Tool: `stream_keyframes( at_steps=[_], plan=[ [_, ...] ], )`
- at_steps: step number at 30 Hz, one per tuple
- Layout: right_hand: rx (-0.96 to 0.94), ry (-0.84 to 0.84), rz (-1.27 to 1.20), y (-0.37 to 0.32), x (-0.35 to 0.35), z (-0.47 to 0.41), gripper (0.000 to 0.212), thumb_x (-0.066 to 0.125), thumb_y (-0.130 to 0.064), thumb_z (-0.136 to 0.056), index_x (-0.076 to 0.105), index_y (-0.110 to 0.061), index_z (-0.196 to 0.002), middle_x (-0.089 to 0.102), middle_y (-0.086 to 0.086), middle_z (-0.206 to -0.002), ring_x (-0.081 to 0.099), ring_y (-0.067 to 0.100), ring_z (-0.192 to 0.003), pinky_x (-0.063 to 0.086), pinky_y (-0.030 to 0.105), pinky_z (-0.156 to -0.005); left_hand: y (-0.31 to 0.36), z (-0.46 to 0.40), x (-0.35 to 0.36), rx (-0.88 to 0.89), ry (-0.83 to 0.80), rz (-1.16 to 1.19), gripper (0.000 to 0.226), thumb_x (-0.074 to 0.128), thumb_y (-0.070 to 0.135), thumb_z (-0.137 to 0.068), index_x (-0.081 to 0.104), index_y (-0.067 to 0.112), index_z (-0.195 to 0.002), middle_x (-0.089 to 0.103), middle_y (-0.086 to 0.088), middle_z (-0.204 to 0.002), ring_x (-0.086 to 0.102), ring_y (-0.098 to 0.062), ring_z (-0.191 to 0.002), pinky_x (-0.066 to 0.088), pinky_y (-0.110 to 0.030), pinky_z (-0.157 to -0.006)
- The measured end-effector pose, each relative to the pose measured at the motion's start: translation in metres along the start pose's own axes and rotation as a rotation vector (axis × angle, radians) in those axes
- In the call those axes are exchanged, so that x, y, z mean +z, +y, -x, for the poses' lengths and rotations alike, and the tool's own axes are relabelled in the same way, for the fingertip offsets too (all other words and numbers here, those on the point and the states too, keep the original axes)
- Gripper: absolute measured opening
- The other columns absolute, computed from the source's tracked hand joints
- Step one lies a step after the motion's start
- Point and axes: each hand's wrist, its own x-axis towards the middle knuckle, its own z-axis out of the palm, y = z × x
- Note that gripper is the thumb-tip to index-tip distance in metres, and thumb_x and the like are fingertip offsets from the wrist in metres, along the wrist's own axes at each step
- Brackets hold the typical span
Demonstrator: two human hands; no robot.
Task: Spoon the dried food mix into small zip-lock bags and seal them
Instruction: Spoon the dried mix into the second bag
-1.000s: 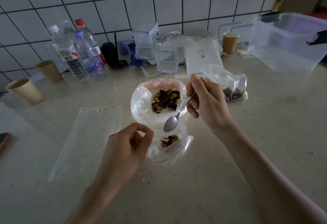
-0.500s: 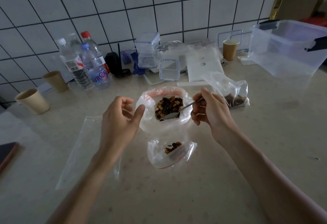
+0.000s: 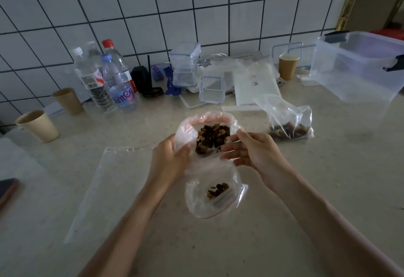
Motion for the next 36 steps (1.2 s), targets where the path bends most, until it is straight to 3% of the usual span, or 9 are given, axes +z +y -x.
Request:
stream_keyframes(
  at_steps=[3, 6, 11, 19, 23, 28, 32, 36],
  plan=[
    [0.007, -0.014, -0.046, 0.002, -0.001, -0.002, 0.032, 0.046, -0.023, -0.110, 0.065, 0.003, -0.114, 0.079, 0.018, -0.097, 0.078, 0.036, -0.089, 0.061, 0.037, -0.069, 0.000, 0.001, 0.001, 0.001, -0.011, 0.077, 0.013, 0.073, 0.041, -0.093, 0.071, 0.032, -0.103, 0.076, 0.008, -0.073, 0.074, -0.009, -0.062, 0.062, -0.036, -0.054],
    [0.015, -0.028, -0.079, 0.003, -0.001, -0.004, 0.029, 0.045, -0.019, -0.110, 0.064, 0.002, -0.117, 0.079, 0.018, -0.100, 0.078, 0.035, -0.092, 0.060, 0.039, -0.072, 0.002, 0.002, 0.001, 0.024, -0.021, 0.130, 0.016, 0.075, 0.040, -0.093, 0.073, 0.030, -0.106, 0.076, 0.005, -0.072, 0.074, -0.012, -0.060, 0.058, -0.030, -0.049],
    [-0.014, -0.034, -0.127, 0.003, -0.003, -0.006, 0.025, 0.044, -0.010, -0.110, 0.063, 0.002, -0.119, 0.078, 0.021, -0.103, 0.078, 0.035, -0.094, 0.061, 0.034, -0.060, 0.002, 0.004, 0.001, 0.033, -0.029, 0.136, 0.019, 0.071, 0.038, -0.095, 0.075, 0.026, -0.109, 0.076, 0.005, -0.073, 0.072, -0.010, -0.059, 0.054, -0.022, -0.050],
    [-0.047, -0.050, -0.139, 0.007, 0.001, -0.007, 0.025, 0.042, -0.010, -0.111, 0.063, 0.001, -0.118, 0.077, 0.021, -0.106, 0.077, 0.036, -0.094, 0.062, 0.037, -0.068, 0.001, 0.005, 0.000, 0.017, -0.014, 0.150, 0.015, 0.067, 0.031, -0.097, 0.077, 0.026, -0.108, 0.075, 0.002, -0.071, 0.071, -0.012, -0.060, 0.057, -0.027, -0.054],
    [-0.065, -0.030, -0.217, 0.005, 0.000, -0.006, 0.028, 0.043, -0.011, -0.110, 0.065, 0.004, -0.114, 0.075, 0.027, -0.104, 0.076, 0.038, -0.089, 0.060, 0.035, -0.060, 0.001, 0.004, -0.002, 0.015, 0.009, 0.152, 0.013, 0.069, 0.029, -0.097, 0.076, 0.027, -0.107, 0.076, 0.005, -0.072, 0.072, -0.010, -0.059, 0.055, -0.024, -0.055],
    [-0.092, -0.002, -0.315, 0.002, -0.002, -0.007, 0.029, 0.044, -0.011, -0.109, 0.069, 0.004, -0.106, 0.075, 0.027, -0.097, 0.075, 0.038, -0.084, 0.058, 0.037, -0.060, 0.003, 0.003, -0.004, 0.026, 0.044, 0.129, 0.013, 0.074, 0.033, -0.094, 0.074, 0.026, -0.104, 0.076, 0.004, -0.071, 0.073, -0.011, -0.061, 0.060, -0.033, -0.060],
    [-0.111, 0.006, -0.360, 0.000, -0.005, -0.007, 0.031, 0.044, -0.011, -0.109, 0.070, 0.003, -0.104, 0.075, 0.026, -0.094, 0.075, 0.037, -0.081, 0.057, 0.035, -0.058, 0.004, 0.004, -0.008, 0.020, 0.060, 0.103, 0.014, 0.073, 0.036, -0.095, 0.073, 0.023, -0.100, 0.077, -0.001, -0.079, 0.075, -0.010, -0.067, 0.063, -0.051, -0.069],
    [-0.153, 0.017, -0.366, -0.005, -0.009, -0.006, 0.030, 0.042, -0.010, -0.109, 0.068, 0.005, -0.107, 0.073, 0.026, -0.091, 0.074, 0.037, -0.078, 0.054, 0.035, -0.057, 0.008, 0.004, -0.016, 0.009, 0.043, 0.048, 0.026, 0.075, 0.047, -0.090, 0.069, 0.028, -0.107, 0.077, 0.009, -0.094, 0.075, -0.011, -0.081, 0.064, -0.049, -0.078]
  ],
)
